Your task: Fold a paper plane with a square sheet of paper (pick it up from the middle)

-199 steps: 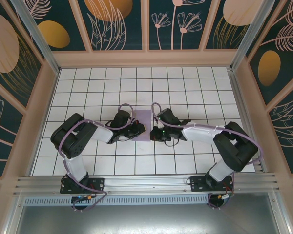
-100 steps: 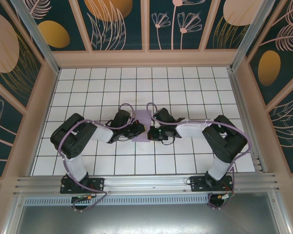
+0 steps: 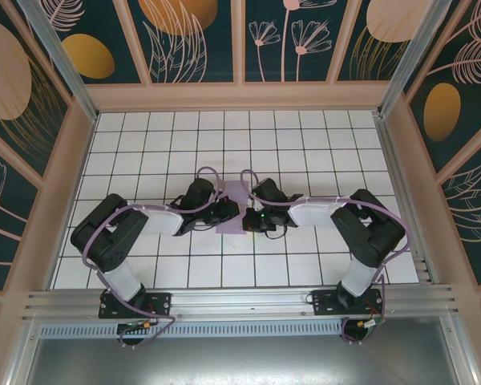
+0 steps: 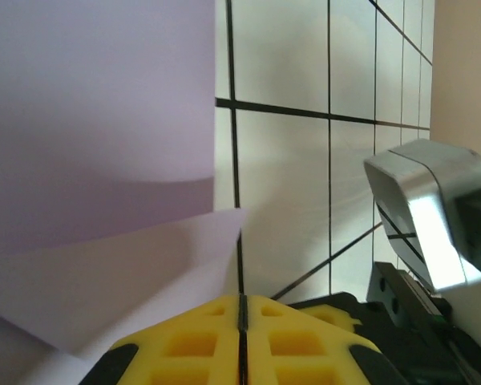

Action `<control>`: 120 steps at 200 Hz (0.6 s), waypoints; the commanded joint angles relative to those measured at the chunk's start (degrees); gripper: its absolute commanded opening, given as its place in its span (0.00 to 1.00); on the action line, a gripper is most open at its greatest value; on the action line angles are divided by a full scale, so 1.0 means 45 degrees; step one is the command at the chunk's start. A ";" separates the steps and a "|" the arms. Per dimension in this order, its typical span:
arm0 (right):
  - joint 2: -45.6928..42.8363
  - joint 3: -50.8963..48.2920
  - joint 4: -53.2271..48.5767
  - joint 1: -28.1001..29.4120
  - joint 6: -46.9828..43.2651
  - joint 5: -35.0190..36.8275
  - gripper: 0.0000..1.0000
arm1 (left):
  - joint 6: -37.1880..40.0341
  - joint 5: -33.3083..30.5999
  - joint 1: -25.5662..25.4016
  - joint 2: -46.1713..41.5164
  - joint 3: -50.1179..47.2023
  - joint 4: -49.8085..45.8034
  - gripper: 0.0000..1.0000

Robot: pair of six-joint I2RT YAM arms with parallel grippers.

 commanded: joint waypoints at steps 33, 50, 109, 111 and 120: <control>0.0589 -0.0306 -0.0640 -0.0013 -0.0230 0.0706 0.00 | 0.0159 -0.0772 -0.0521 0.0317 -0.0170 -0.0676 0.04; 0.0490 -0.0295 -0.0616 -0.0015 -0.0211 0.0683 0.00 | 0.0073 -0.0815 -0.0580 0.0576 -0.0174 -0.0663 0.03; -0.0910 -0.0140 -0.0094 -0.0015 -0.0406 0.0515 0.00 | -0.0156 -0.1120 -0.0612 0.1006 -0.0349 -0.0696 0.00; -0.0967 -0.0146 -0.0066 -0.0015 -0.0401 0.0484 0.00 | -0.0149 -0.1130 -0.0620 0.1003 -0.0349 -0.0687 0.00; -0.1160 -0.0148 0.0052 -0.0014 -0.0407 0.0294 0.00 | -0.0162 -0.1131 -0.0605 0.1001 -0.0344 -0.0698 0.00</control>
